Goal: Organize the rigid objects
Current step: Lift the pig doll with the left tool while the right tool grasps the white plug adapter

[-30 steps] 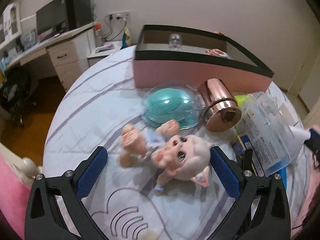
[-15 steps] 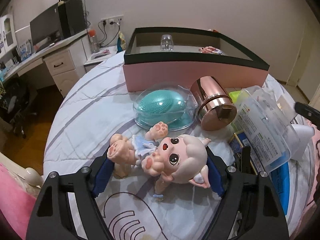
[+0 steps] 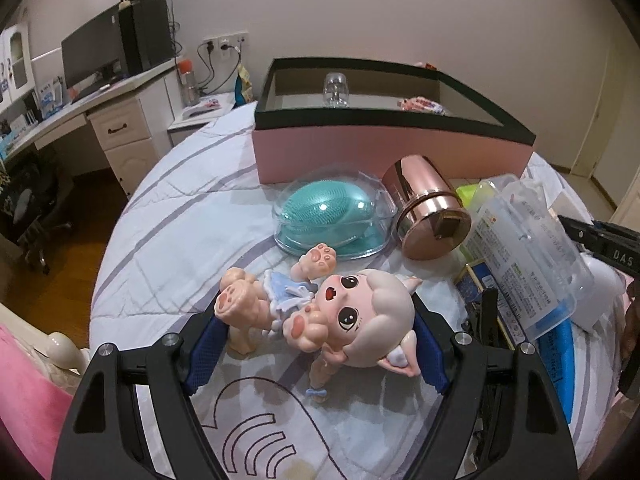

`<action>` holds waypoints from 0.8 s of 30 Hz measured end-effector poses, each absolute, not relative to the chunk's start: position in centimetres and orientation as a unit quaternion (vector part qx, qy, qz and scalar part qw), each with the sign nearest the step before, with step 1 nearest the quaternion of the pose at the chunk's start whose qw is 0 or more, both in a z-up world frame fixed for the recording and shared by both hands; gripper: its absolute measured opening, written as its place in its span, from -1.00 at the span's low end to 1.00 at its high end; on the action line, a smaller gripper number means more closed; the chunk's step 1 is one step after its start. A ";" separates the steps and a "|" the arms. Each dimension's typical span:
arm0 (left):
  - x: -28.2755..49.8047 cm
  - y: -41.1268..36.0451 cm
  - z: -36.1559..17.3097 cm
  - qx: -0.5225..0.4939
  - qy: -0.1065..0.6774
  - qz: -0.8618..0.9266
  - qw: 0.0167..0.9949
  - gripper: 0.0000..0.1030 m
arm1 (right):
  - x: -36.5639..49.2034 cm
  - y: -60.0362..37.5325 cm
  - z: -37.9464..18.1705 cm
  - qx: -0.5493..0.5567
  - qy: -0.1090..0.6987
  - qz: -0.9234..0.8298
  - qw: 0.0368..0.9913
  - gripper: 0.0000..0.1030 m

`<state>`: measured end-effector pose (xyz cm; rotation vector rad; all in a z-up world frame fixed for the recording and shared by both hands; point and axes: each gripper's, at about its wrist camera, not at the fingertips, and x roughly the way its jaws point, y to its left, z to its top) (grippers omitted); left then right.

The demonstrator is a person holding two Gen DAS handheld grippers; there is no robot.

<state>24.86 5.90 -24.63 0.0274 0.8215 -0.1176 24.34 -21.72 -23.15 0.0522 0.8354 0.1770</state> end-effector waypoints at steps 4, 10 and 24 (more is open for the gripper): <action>24.3 6.2 -23.7 0.011 0.388 -0.055 0.920 0.58 | 23.5 -21.4 -22.3 0.010 0.390 0.075 0.918 -0.54; 24.0 5.9 -21.6 0.014 0.368 -0.060 0.928 0.58 | 22.8 -20.9 -20.3 -0.003 0.370 0.071 0.926 -0.54; 30.2 2.4 -13.9 0.051 0.316 -0.125 0.939 0.58 | 26.6 -18.7 -13.7 -0.036 0.329 0.118 0.936 -0.54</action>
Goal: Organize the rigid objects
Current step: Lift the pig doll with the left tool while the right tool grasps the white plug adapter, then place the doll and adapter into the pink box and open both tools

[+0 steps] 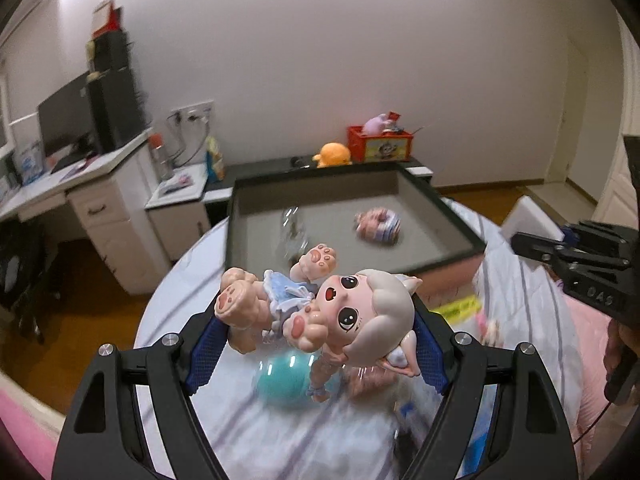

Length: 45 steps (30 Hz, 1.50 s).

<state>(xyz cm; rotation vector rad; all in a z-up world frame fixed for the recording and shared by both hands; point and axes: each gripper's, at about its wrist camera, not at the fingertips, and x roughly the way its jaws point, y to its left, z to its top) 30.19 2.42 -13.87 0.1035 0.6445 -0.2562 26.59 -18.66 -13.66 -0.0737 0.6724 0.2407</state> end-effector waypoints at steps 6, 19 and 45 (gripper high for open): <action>38.4 0.1 -11.9 0.068 0.338 -0.143 0.928 0.58 | 33.7 -17.2 -11.9 -0.041 0.349 0.144 0.925 -0.54; 54.5 -4.2 -18.3 0.099 0.477 -0.119 0.865 0.58 | 50.2 -16.6 -18.2 -0.025 0.476 0.118 0.871 -0.54; 37.1 3.3 -10.0 0.028 0.292 -0.054 0.954 0.99 | 35.9 -18.2 -10.1 -0.016 0.323 0.110 0.940 0.58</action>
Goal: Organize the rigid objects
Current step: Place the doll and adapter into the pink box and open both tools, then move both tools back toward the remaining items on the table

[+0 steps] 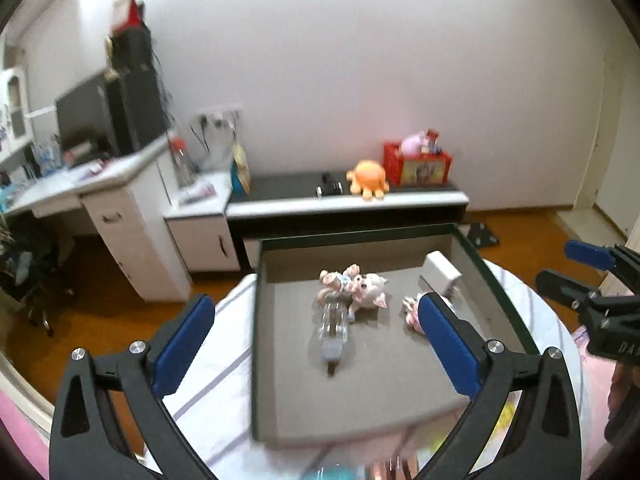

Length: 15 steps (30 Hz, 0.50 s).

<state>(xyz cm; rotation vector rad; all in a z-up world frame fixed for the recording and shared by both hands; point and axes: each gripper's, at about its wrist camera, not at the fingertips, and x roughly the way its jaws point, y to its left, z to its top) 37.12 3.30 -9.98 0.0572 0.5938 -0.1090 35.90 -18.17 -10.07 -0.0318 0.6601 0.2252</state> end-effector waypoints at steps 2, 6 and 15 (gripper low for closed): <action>33.6 3.7 -9.4 0.031 0.263 -0.044 0.963 0.99 | 32.0 -18.5 -9.4 -0.010 0.293 0.101 0.951 0.64; 26.6 4.0 -9.1 0.030 0.221 -0.035 0.974 1.00 | 25.7 -18.7 -8.8 -0.007 0.251 0.084 0.964 0.80; 17.1 4.7 -11.4 -0.004 0.202 -0.021 0.979 1.00 | 15.2 -18.3 -10.9 0.000 0.211 0.064 0.975 1.00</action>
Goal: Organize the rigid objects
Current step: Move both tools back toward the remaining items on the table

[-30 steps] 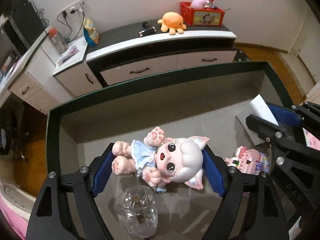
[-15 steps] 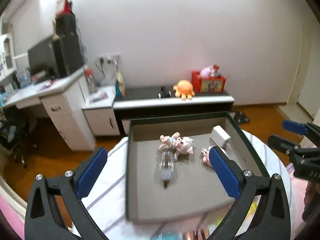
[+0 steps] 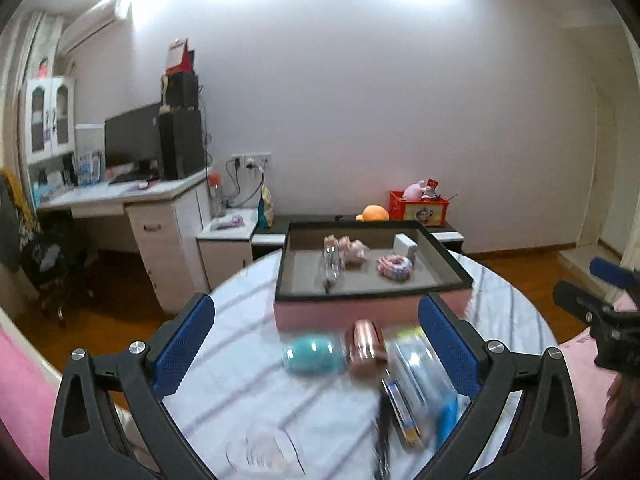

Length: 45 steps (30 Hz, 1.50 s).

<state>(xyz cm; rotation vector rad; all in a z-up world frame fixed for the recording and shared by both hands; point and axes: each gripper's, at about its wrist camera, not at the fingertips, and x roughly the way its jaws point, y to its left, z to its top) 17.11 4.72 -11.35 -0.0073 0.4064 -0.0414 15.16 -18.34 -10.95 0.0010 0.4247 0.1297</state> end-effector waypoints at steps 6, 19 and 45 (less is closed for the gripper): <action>14.5 4.5 -11.9 0.001 0.198 -0.015 0.980 1.00 | 12.1 -18.4 -12.6 0.006 0.216 0.050 0.975 1.00; 13.9 3.5 -12.4 0.021 0.205 -0.019 0.978 1.00 | 10.3 -18.3 -12.9 0.004 0.218 0.043 0.975 1.00; 18.3 2.9 -22.2 0.053 0.366 -0.064 0.927 1.00 | 19.2 -19.1 -23.7 0.050 0.382 0.124 0.914 0.20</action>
